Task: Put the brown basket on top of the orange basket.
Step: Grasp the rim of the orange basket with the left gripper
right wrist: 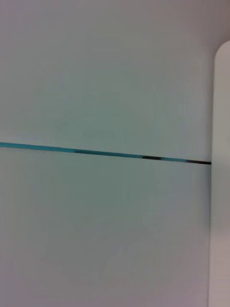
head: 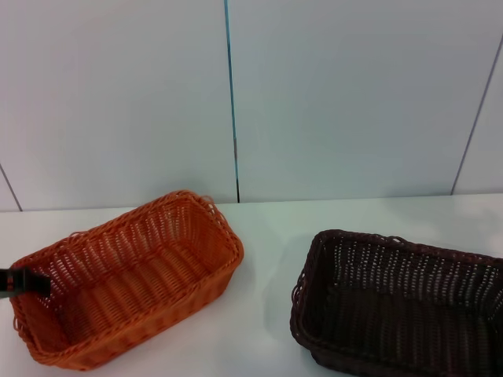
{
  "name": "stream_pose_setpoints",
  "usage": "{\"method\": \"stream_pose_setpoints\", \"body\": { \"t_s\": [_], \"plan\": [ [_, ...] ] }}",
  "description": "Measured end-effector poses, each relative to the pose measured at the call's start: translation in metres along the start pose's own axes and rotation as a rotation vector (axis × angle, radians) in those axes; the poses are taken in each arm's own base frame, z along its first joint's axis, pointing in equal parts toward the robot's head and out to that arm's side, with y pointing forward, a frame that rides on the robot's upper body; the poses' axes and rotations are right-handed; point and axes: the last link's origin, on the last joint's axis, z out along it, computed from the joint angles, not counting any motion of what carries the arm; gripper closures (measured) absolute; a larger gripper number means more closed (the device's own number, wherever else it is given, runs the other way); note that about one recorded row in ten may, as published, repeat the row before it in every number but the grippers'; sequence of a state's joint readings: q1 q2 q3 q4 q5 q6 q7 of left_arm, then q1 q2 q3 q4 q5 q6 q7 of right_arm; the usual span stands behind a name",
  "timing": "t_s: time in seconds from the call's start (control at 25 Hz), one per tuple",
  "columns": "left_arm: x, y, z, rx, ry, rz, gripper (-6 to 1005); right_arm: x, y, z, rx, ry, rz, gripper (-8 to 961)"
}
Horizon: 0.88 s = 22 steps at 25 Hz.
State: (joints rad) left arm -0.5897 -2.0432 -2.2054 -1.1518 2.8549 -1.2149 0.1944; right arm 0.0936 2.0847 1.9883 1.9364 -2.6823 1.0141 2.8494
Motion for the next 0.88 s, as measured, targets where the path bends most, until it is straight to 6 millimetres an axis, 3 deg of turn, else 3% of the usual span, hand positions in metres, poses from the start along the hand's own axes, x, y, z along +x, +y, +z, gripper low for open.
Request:
{"method": "stream_pose_setpoints", "body": {
  "t_s": [0.44, 0.88],
  "plan": [
    [-0.003, -0.001, 0.038, 0.011, -0.082, -0.029, 208, 0.013, -0.012, -0.005, -0.023, 0.04, -0.096, 126],
    [-0.008, 0.005, 0.051, 0.036, -0.093, 0.032, 212, 0.016, -0.015, -0.008, -0.021, 0.051, -0.085, 127]
  ]
}}
